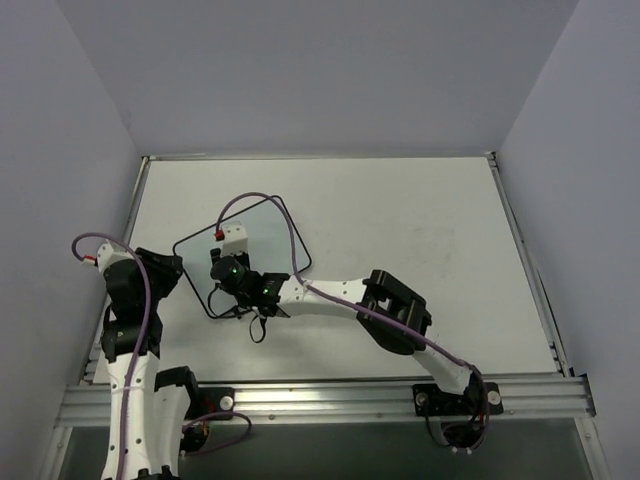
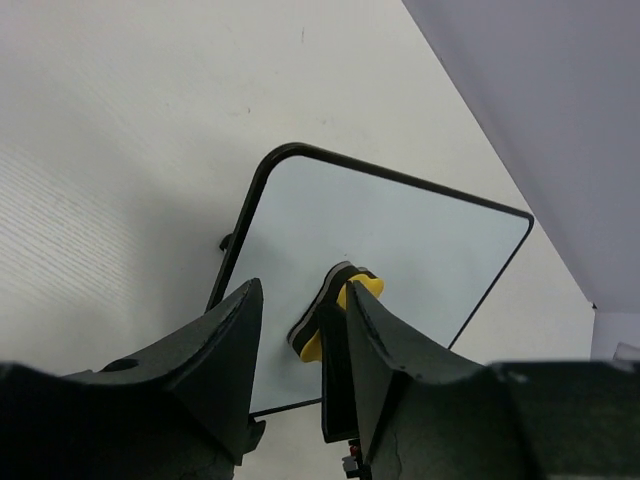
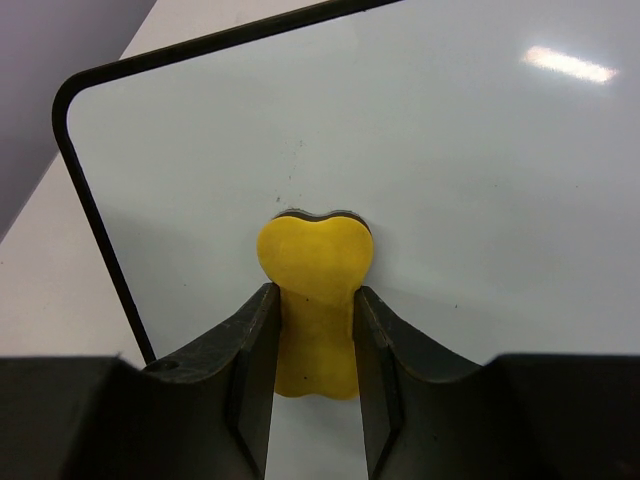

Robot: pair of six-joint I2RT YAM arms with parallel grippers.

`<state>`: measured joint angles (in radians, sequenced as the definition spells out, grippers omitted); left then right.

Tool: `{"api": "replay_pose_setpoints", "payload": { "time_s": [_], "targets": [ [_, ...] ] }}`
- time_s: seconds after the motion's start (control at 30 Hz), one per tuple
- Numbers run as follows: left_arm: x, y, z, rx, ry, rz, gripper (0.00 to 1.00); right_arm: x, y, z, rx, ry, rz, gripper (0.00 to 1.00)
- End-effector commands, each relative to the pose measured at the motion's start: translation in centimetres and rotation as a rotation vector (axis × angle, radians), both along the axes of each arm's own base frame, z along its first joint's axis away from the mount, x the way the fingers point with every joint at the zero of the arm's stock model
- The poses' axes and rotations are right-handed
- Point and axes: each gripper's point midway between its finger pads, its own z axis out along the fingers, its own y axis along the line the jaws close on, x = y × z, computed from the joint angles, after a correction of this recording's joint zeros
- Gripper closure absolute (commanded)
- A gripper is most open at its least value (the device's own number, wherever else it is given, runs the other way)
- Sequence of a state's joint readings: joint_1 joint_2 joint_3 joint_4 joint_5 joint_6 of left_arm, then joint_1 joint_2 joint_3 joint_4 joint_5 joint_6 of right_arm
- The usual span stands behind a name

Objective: Erase the whiteboard

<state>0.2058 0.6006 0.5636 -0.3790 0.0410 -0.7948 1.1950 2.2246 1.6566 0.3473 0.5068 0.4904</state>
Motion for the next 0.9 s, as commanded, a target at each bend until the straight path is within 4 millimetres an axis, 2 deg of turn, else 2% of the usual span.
{"api": "replay_pose_setpoints", "payload": {
  "time_s": [0.0,0.1,0.17,0.2,0.27,0.33,0.37,0.43,0.47,0.53,0.57,0.87],
  "targets": [
    [0.4,1.9,2.9,0.039,-0.027,0.091,0.52,0.2,1.0,0.3,-0.023,-0.012,0.020,1.00],
    [0.6,3.2,3.3,0.049,-0.013,0.163,0.46,0.6,1.4,1.2,-0.016,-0.028,0.019,1.00],
    [1.7,3.4,3.3,0.035,-0.018,0.173,0.40,0.7,1.7,1.6,-0.015,-0.035,0.018,1.00],
    [2.3,3.5,2.6,0.025,0.000,0.170,0.39,0.8,1.6,1.5,-0.022,-0.035,0.016,1.00],
    [3.4,3.5,2.8,0.010,-0.028,0.168,0.38,1.1,1.5,1.5,-0.023,-0.035,0.014,1.00],
    [4.2,3.3,1.6,0.002,-0.018,0.146,0.38,1.3,1.2,1.4,-0.032,-0.035,0.012,1.00],
    [4.6,3.6,1.9,0.005,-0.046,0.151,0.38,1.4,1.1,1.4,-0.034,-0.034,0.011,1.00],
    [5.0,3.3,0.5,-0.012,-0.047,0.129,0.38,1.7,0.8,1.3,-0.036,-0.033,0.010,1.00],
    [5.5,3.5,1.1,-0.022,-0.096,0.132,0.38,1.8,0.7,1.3,-0.037,-0.033,0.009,1.00],
    [5.7,3.3,0.1,-0.039,-0.129,0.116,0.38,1.9,0.7,1.4,-0.043,-0.034,0.011,1.00],
    [6.2,3.1,0.9,-0.040,-0.180,0.094,0.38,2.1,0.6,1.6,-0.043,-0.037,0.009,1.00],
    [7.6,1.9,0.2,-0.046,-0.256,-0.014,0.43,2.8,-0.6,1.3,-0.042,-0.028,-0.008,1.00]
  ]
}}
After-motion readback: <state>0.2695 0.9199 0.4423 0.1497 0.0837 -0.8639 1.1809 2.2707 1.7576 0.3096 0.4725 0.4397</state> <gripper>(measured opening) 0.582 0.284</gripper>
